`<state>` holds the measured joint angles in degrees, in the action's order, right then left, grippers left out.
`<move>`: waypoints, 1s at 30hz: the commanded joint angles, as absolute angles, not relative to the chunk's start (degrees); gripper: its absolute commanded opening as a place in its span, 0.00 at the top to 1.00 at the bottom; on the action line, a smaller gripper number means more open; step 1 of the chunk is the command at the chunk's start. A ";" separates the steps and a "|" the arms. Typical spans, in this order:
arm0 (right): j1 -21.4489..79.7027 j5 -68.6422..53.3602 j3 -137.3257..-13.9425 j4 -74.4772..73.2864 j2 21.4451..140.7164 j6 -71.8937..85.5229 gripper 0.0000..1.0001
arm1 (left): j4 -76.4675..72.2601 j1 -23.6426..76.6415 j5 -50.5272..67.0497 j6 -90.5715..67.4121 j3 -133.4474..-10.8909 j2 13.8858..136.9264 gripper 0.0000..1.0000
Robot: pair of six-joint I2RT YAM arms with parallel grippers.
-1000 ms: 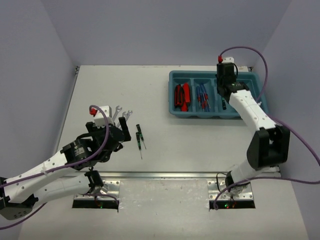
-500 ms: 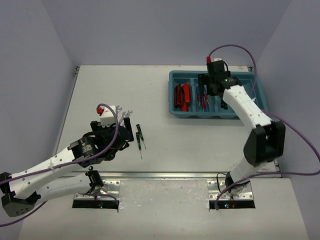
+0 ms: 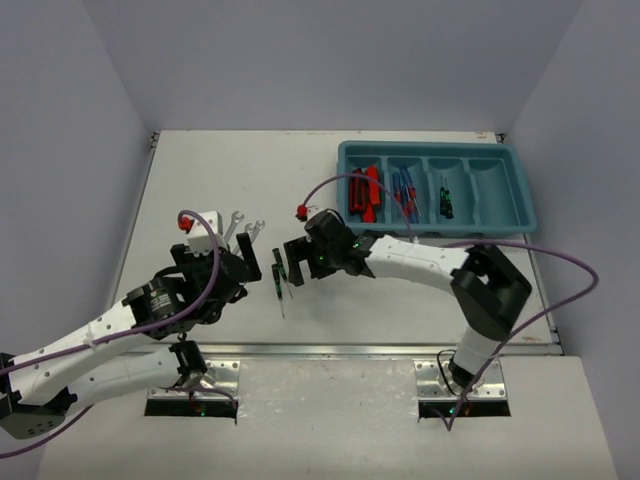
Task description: Sort the tools into containers
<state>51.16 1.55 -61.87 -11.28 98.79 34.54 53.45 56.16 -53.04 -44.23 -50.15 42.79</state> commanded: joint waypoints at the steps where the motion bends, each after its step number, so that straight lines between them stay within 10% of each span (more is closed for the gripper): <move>1: 53.54 8.83 -75.87 -14.26 108.73 35.63 0.04 | 53.09 55.70 -54.34 -45.00 -50.71 41.98 0.00; 16: 53.53 13.57 -90.87 -20.21 123.39 32.87 0.60 | 51.94 55.72 -53.15 -43.51 -50.45 41.90 0.00; 30: 53.45 11.26 -94.08 -22.29 128.20 32.75 0.64 | 51.81 55.72 -53.00 -43.33 -50.36 41.80 0.00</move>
